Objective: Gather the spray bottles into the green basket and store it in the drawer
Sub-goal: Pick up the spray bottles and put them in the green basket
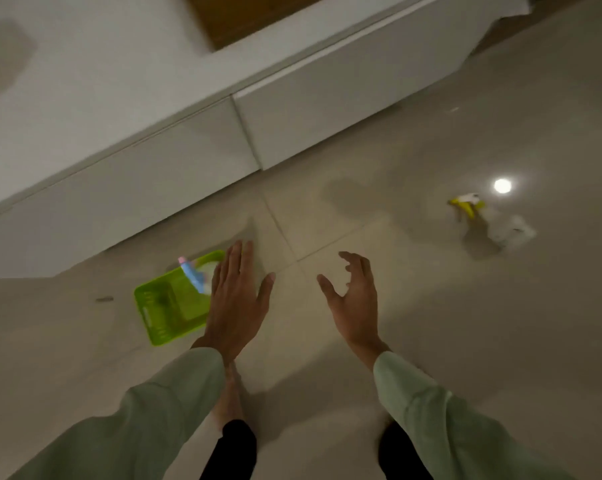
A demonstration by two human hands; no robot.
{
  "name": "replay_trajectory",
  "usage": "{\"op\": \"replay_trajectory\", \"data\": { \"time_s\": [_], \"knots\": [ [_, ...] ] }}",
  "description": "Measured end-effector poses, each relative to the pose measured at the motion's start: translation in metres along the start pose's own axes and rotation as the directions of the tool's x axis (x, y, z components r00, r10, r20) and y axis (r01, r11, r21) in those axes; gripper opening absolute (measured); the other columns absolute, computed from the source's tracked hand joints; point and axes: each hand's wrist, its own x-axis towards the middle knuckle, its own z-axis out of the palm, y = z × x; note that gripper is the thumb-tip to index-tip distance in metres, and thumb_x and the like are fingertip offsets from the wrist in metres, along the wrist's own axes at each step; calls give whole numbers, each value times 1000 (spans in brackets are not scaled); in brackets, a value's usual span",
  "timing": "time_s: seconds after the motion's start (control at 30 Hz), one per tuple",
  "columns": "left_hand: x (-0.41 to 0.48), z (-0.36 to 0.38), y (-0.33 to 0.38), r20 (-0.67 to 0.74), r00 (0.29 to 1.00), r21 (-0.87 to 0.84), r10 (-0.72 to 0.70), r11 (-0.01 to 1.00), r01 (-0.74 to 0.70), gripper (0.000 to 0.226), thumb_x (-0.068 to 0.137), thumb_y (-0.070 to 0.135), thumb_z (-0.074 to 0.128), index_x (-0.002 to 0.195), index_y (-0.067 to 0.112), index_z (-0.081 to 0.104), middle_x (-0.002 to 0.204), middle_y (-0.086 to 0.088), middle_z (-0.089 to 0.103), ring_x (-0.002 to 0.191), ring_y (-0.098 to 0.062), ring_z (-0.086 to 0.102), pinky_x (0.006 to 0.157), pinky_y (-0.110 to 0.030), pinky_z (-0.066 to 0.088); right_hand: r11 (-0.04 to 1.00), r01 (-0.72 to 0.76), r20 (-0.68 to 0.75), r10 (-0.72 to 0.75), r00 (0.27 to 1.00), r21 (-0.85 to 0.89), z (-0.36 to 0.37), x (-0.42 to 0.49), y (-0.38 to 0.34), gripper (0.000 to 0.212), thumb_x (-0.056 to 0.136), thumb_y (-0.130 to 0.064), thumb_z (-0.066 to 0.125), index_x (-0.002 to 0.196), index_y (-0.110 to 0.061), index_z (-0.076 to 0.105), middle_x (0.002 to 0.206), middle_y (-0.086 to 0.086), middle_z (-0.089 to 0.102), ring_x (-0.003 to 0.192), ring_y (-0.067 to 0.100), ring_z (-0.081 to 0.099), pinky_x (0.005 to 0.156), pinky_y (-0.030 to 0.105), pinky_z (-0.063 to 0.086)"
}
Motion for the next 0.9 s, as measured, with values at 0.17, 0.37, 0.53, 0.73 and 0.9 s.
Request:
{"op": "replay_trajectory", "data": {
  "time_s": [0.17, 0.37, 0.53, 0.73, 0.9],
  "knots": [
    [7, 40, 137, 75, 994, -22, 85, 996, -84, 67, 99, 46, 40, 155, 18, 15, 164, -7, 16, 151, -23, 13, 123, -44, 15, 996, -87, -84, 85, 993, -18, -135, 30, 43, 53, 88, -35, 72, 135, -24, 49, 136, -7, 49, 124, 17, 53, 92, 38, 52],
    [37, 88, 276, 197, 961, -76, 195, 980, -184, 67, 99, 50, 35, 156, 25, 8, 165, -1, 8, 152, -17, 7, 124, -40, 8, 967, -240, -123, 229, 966, -83, -264, 79, 100, 62, 87, -40, 72, 140, -23, 45, 143, -3, 47, 133, 20, 44, 96, 32, 43],
    [85, 144, 329, 278, 928, -55, 248, 969, -243, 67, 100, 46, 38, 156, 22, 10, 165, -3, 10, 152, -17, 8, 124, -38, 7, 916, -320, -91, 306, 948, -242, -303, 144, 156, 78, 81, -43, 76, 145, -18, 39, 148, 5, 43, 131, 30, 42, 99, 47, 46],
    [174, 227, 331, 356, 895, 13, 268, 957, -291, 68, 100, 47, 38, 156, 21, 11, 165, -5, 11, 152, -18, 8, 123, -40, 8, 816, -243, 11, 292, 956, -524, -291, 245, 246, 98, 70, -53, 80, 151, -26, 31, 154, 9, 35, 144, 33, 29, 107, 54, 36],
    [234, 278, 318, 423, 861, 95, 281, 932, -351, 68, 100, 45, 38, 156, 16, 12, 165, -9, 11, 152, -21, 9, 123, -41, 8, 656, -128, 149, 349, 925, -744, -270, 309, 316, 105, 67, -64, 77, 153, -30, 27, 154, 11, 37, 143, 36, 31, 107, 58, 33]
  ]
}}
